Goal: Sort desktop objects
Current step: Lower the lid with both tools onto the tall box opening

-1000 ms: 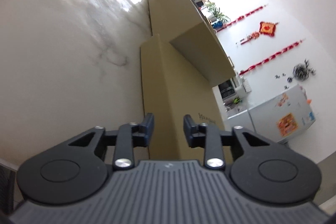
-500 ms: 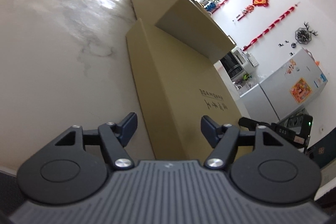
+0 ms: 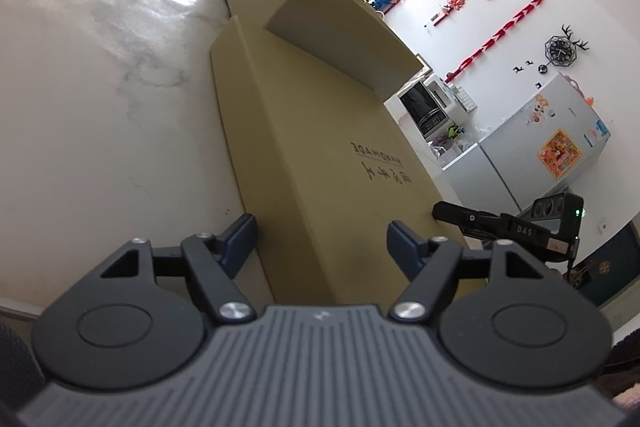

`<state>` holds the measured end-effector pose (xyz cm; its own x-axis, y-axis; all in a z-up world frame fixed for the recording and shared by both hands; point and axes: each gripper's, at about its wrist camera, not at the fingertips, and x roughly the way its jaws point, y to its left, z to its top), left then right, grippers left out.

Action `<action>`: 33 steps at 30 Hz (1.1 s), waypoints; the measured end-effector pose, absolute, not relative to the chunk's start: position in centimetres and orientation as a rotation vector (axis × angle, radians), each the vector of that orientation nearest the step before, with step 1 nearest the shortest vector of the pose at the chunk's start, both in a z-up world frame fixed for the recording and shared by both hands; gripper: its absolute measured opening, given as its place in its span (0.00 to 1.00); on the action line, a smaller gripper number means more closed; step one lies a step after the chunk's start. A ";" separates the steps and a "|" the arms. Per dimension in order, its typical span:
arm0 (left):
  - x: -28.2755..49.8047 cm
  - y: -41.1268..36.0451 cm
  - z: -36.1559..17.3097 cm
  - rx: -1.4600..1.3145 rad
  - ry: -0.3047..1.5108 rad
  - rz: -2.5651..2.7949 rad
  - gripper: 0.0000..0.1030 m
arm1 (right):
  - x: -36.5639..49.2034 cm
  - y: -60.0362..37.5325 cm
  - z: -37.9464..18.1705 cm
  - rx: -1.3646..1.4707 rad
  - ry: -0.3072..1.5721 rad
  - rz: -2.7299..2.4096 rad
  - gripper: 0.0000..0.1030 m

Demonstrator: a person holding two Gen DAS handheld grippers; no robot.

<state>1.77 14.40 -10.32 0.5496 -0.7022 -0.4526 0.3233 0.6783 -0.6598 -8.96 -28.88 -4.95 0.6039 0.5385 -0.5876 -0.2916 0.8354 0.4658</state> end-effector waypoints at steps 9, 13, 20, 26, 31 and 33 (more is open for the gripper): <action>1.4 13.8 -10.2 -0.510 0.754 -0.645 0.79 | -9.2 -28.8 -5.1 0.343 0.772 0.483 0.82; 0.9 13.4 -10.0 -0.475 0.744 -0.638 0.79 | -9.3 -28.6 -5.1 0.342 0.766 0.478 0.82; -0.1 13.0 -9.6 -0.420 0.718 -0.620 0.79 | -9.6 -28.0 -5.0 0.322 0.750 0.459 0.82; -1.0 12.6 -9.2 -0.396 0.696 -0.586 0.78 | -10.3 -27.5 -4.4 0.287 0.719 0.445 0.81; -1.6 12.8 -8.9 -0.407 0.685 -0.563 0.76 | -10.8 -27.4 -3.6 0.272 0.689 0.439 0.78; -1.9 13.0 -8.5 -0.412 0.674 -0.560 0.76 | -11.0 -27.4 -3.3 0.268 0.681 0.439 0.78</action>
<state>-1.86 13.01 -8.53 0.6451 -0.6052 -0.4664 0.3485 0.7763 -0.5253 -10.99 -27.36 -3.27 0.6912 0.4733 -0.5462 -0.3018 0.8757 0.3769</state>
